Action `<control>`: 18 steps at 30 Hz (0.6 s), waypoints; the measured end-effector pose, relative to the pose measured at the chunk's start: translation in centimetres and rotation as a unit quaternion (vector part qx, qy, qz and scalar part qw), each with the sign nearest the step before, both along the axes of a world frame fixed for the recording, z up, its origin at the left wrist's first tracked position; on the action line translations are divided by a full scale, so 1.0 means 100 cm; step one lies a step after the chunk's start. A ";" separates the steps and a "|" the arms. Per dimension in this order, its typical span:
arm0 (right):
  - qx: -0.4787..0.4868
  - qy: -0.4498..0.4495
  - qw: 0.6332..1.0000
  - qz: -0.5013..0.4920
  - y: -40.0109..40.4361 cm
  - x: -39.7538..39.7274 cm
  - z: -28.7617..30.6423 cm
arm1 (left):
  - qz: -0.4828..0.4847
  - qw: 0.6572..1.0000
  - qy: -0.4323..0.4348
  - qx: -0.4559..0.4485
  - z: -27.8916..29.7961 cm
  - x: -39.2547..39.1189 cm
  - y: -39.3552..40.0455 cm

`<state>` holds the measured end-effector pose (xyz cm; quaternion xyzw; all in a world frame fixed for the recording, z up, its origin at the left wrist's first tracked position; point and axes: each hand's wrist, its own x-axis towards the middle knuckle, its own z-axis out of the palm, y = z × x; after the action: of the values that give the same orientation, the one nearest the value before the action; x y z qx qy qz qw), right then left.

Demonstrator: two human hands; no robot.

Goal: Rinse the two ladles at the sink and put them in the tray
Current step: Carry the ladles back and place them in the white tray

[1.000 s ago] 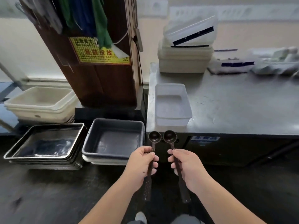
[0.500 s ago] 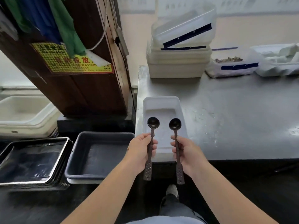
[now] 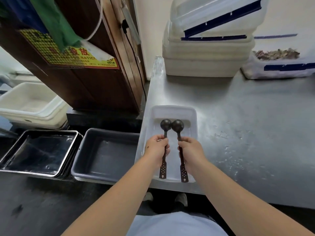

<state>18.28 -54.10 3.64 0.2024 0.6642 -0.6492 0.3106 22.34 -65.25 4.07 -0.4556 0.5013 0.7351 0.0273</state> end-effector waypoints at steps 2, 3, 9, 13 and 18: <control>0.025 0.011 1.000 0.001 -0.008 -0.003 -0.011 | -0.002 1.000 -0.024 -0.013 -0.014 -0.007 -0.003; 0.031 0.014 0.999 -0.001 -0.011 -0.004 -0.014 | -0.004 0.999 -0.032 -0.021 -0.020 -0.007 -0.005; 0.074 -0.003 0.997 -0.011 -0.023 -0.015 -0.036 | -0.071 0.991 -0.071 -0.090 -0.050 -0.011 -0.014; 0.181 0.002 0.983 0.032 -0.027 -0.010 -0.053 | -0.141 0.971 -0.105 -0.162 -0.063 -0.009 -0.014; 0.271 0.036 0.956 0.108 -0.030 -0.007 -0.058 | -0.230 0.925 -0.131 -0.274 -0.073 -0.011 -0.021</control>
<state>17.61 -57.08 -2.18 0.1823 0.8442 -0.4138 0.2880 21.24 -67.33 -3.24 -0.4092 0.7663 0.4764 0.1353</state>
